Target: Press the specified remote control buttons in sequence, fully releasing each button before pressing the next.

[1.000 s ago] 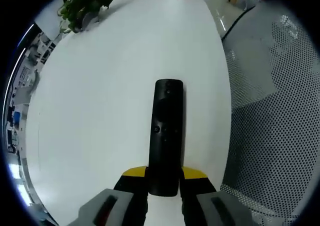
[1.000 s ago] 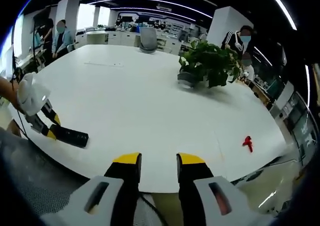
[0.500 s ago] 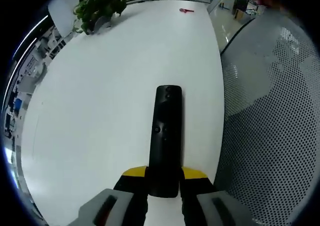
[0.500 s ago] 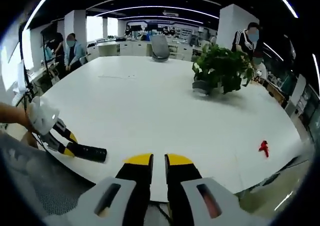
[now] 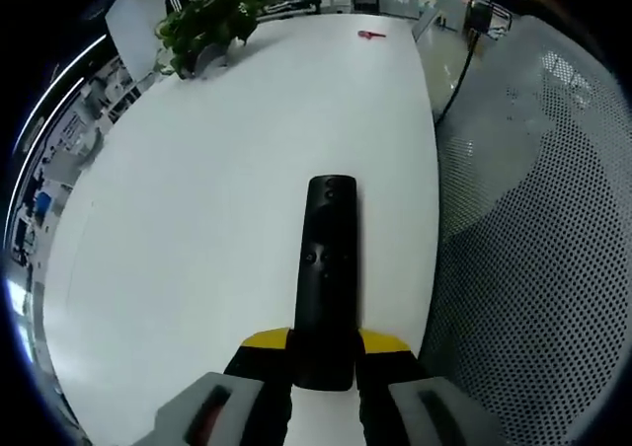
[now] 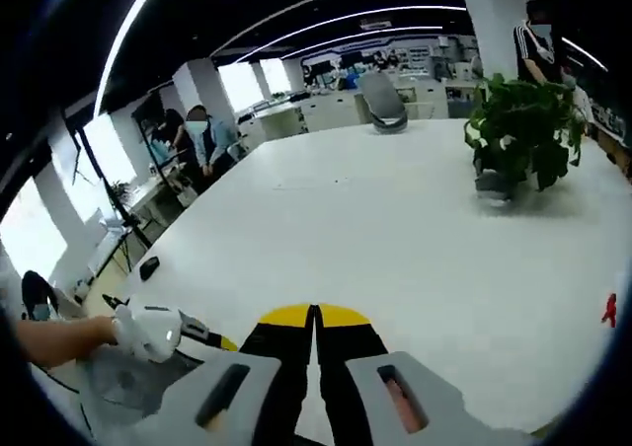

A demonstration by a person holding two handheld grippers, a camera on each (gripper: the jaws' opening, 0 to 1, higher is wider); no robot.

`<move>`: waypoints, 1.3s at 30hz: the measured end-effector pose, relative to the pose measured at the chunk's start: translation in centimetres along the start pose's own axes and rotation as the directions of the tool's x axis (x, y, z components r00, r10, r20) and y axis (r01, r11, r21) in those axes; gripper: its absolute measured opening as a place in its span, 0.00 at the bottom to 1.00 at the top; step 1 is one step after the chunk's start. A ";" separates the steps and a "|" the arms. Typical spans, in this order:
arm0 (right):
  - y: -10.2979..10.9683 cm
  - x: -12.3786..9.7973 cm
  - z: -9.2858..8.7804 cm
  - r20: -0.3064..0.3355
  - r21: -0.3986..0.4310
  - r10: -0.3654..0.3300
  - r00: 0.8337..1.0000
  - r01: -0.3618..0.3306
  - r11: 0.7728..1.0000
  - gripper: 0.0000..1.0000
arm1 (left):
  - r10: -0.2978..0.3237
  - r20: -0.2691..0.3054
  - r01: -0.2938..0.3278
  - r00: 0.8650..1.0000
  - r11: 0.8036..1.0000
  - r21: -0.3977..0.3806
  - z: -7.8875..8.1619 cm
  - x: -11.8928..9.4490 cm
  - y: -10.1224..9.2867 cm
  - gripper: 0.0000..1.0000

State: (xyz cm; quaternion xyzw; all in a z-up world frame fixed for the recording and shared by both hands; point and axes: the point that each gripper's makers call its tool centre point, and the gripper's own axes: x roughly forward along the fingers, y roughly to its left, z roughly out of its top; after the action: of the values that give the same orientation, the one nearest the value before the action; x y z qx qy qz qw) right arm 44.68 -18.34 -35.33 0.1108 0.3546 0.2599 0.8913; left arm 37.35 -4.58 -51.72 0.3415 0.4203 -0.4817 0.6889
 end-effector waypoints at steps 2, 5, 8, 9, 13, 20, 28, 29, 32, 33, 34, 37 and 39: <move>0.3 1.0 -0.8 -0.044 0.030 0.019 0.999 -0.018 0.999 0.00 | 0.000 0.011 0.000 1.000 1.000 -0.014 0.1 0.0 -0.3 0.24; 0.6 2.4 -2.0 -0.094 0.039 0.036 0.995 -0.032 0.999 0.00 | -0.016 0.019 0.017 1.000 1.000 0.000 0.3 0.1 -0.8 0.24; 0.3 4.0 -4.3 -0.222 0.037 0.039 0.974 -0.031 0.999 0.00 | -0.029 -0.004 0.029 1.000 0.999 0.026 0.5 0.2 -1.0 0.24; 0.2 4.4 -4.5 -0.218 0.029 0.035 0.975 -0.029 0.999 0.00 | -0.029 -0.010 0.029 1.000 0.999 0.028 0.5 0.2 -1.0 0.24; -0.6 5.7 -7.0 -0.291 -0.028 -0.004 0.957 -0.005 1.000 0.00 | -0.029 -0.038 0.031 0.999 0.997 0.077 0.6 0.3 -1.2 0.24; -0.3 6.4 -10.1 -0.369 -0.082 -0.029 0.929 -0.002 0.997 0.00 | 0.005 0.000 -0.005 1.000 0.988 0.151 0.7 0.2 -1.4 0.24; -0.8 6.1 -14.1 -0.540 -0.108 -0.067 0.839 0.010 0.994 0.00 | 0.017 0.000 -0.017 1.000 0.979 0.204 1.0 0.2 -1.4 0.24; -0.7 6.0 -14.4 -0.557 -0.093 -0.056 0.828 0.004 0.996 0.00 | 0.016 0.001 -0.016 1.000 0.979 0.202 0.9 0.2 -1.3 0.24; -0.3 5.8 -15.5 -0.603 -0.052 -0.028 0.797 -0.004 0.999 0.00 | 0.013 0.005 -0.014 1.000 0.980 0.197 0.9 0.1 -1.4 0.24; -0.2 5.8 -15.7 -0.608 -0.057 -0.031 0.793 -0.005 0.998 0.00 | 0.013 0.006 -0.014 1.000 0.980 0.198 0.9 0.1 -1.3 0.24; -0.2 5.9 -15.8 -0.609 -0.065 -0.035 0.792 -0.006 0.998 0.00 | 0.013 0.009 -0.014 1.000 0.980 0.198 0.9 0.1 -1.3 0.24; -0.3 6.0 -16.2 -0.619 -0.087 -0.050 0.784 -0.005 0.996 0.00 | 0.009 0.015 -0.012 1.000 0.980 0.199 0.9 0.2 -1.3 0.24; -0.1 6.0 -16.5 -0.625 -0.096 -0.053 0.779 -0.010 0.995 0.00 | 0.007 0.016 -0.010 1.000 0.980 0.199 0.9 0.2 -1.3 0.24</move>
State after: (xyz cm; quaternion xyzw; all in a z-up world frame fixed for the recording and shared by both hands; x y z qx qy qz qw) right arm 37.05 -14.99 -50.73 -0.0278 0.6192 0.2881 0.7299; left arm 36.36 -5.85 -51.56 0.4068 0.3635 -0.5210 0.6565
